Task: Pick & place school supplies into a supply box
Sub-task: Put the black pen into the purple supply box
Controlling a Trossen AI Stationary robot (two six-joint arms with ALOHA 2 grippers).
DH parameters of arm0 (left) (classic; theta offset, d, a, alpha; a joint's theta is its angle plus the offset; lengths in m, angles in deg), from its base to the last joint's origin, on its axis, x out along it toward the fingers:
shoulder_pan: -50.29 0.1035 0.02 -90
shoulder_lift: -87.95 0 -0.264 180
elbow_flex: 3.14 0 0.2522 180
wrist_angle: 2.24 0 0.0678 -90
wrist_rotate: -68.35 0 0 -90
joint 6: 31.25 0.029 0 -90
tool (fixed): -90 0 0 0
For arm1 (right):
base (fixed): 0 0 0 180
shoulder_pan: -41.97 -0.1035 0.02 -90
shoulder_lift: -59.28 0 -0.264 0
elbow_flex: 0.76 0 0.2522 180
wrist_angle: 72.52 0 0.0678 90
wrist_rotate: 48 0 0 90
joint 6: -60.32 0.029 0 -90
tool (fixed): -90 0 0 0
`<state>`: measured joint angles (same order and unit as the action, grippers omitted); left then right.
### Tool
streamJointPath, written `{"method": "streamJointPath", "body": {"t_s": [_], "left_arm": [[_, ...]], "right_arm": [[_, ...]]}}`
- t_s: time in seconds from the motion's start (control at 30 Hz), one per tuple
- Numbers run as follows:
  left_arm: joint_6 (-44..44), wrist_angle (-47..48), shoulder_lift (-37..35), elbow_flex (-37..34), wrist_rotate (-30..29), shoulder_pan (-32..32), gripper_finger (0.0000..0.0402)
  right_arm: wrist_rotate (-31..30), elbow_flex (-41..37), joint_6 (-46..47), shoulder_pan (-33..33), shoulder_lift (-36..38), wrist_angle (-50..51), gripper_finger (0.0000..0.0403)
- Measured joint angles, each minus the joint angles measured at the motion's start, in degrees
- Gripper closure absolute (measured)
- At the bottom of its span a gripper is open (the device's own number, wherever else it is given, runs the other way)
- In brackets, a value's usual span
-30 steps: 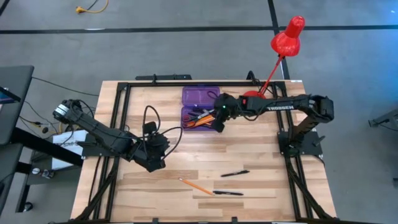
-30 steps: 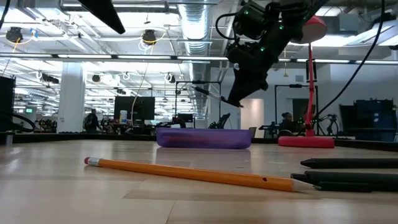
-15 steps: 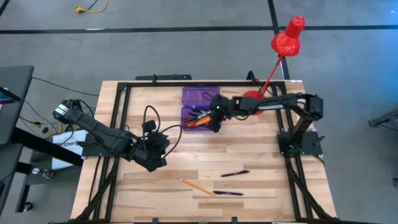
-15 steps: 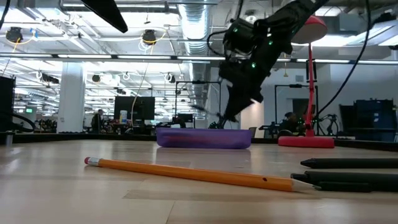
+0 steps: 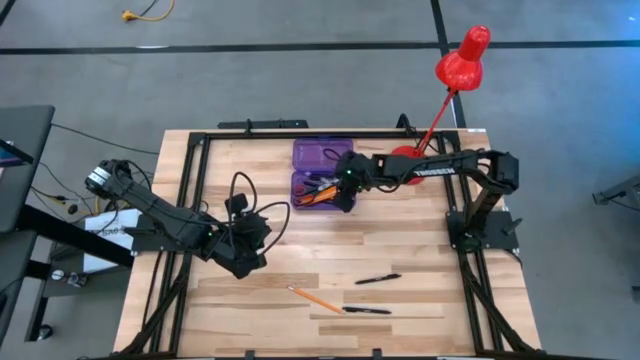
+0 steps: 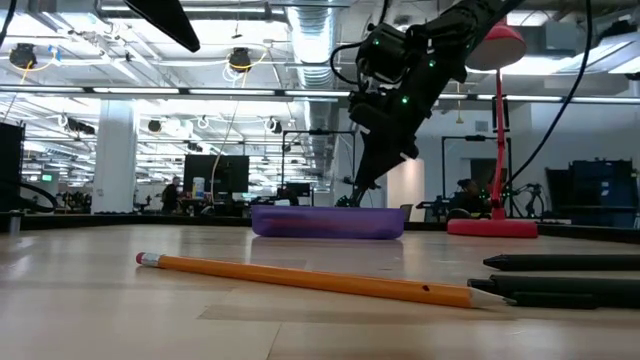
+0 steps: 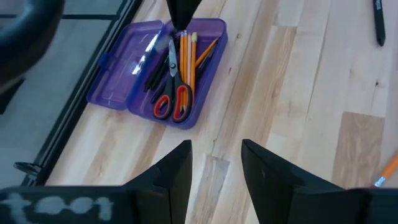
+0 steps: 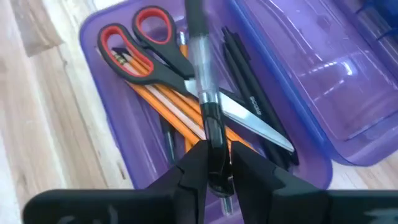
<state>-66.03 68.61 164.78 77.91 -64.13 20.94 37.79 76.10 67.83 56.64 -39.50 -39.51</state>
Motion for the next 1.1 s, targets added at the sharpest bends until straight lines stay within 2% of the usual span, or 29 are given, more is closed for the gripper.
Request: {"method": "streamJointPath", "body": {"t_s": [0.23, 0.43, 0.67, 0.87, 1.1], "left_arm": [[0.0, 0.0, 0.0, 0.0, -0.2, 0.0, 0.0274], [0.0, 0.0, 0.0, 0.0, -0.3, 0.0, 0.0274], [0.8, -0.3, 0.0, 0.0, -2.5, 0.0, 0.0274], [2.1, -0.6, 0.0, 0.0, -4.7, 0.0, 0.0274], [4.4, -1.5, 0.0, 0.0, -4.2, 0.1, 0.0274]], "right_arm": [[0.6, 0.0, 0.0, 0.0, 0.0, -0.1, 0.0326], [6.2, 0.0, -4.1, -2.5, 3.6, 7.2, 0.0317], [6.0, 0.0, -6.9, -12.5, 11.7, 17.1, 0.0317], [5.6, 0.0, -0.4, -22.6, 15.0, 21.4, 0.0317], [4.1, -2.6, 9.3, -35.6, 14.0, 23.8, 0.0317]]}}
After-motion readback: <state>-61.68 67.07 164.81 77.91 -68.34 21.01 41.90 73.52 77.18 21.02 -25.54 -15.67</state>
